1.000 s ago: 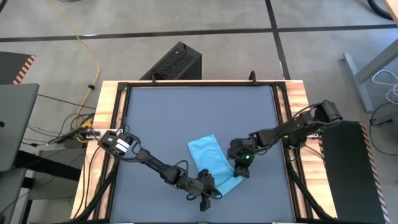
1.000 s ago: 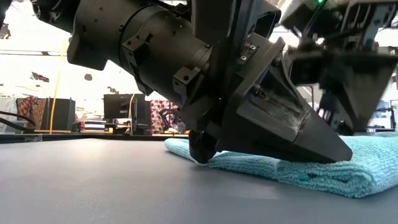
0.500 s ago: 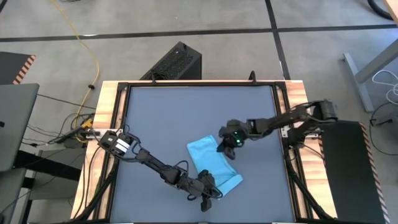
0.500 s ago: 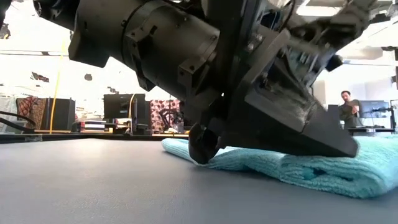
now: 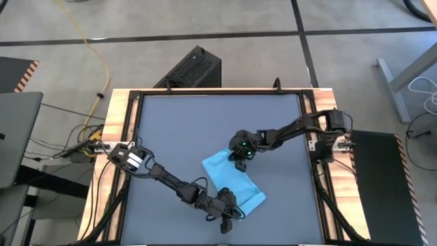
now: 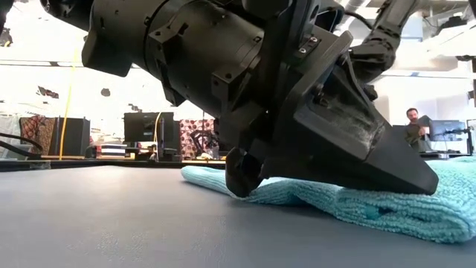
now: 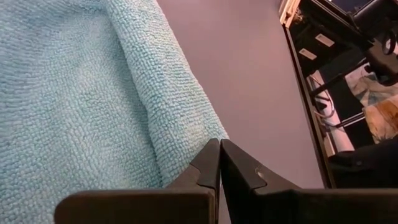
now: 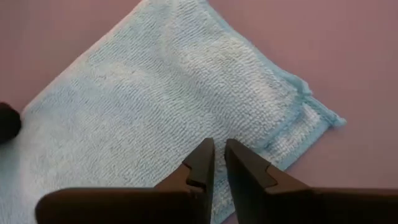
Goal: Roll towel into tight, uniform cylinder
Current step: Roll the blue microfiber cloth
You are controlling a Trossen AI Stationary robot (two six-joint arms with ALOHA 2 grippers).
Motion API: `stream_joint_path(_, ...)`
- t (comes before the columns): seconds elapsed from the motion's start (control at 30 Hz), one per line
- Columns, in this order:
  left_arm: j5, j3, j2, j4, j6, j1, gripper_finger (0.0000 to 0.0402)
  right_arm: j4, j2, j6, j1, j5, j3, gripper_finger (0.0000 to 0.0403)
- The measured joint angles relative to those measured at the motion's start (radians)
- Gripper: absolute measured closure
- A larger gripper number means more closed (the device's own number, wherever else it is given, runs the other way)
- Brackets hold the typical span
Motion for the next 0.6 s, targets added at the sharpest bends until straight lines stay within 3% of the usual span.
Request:
stream_joint_path(0.4, -0.037, 0.0, 0.002, 0.002, 0.005, -0.014, 0.0401, -0.042, 0.019, -0.106, -0.018, 0.186, 0.07, 0.0338)
stream_joint_path(0.6, -0.029, 0.0, 0.002, -0.009, 0.027, -0.016, 0.0401, -0.108, 0.0, -0.147, 0.007, 0.226, 0.087, 0.0338)
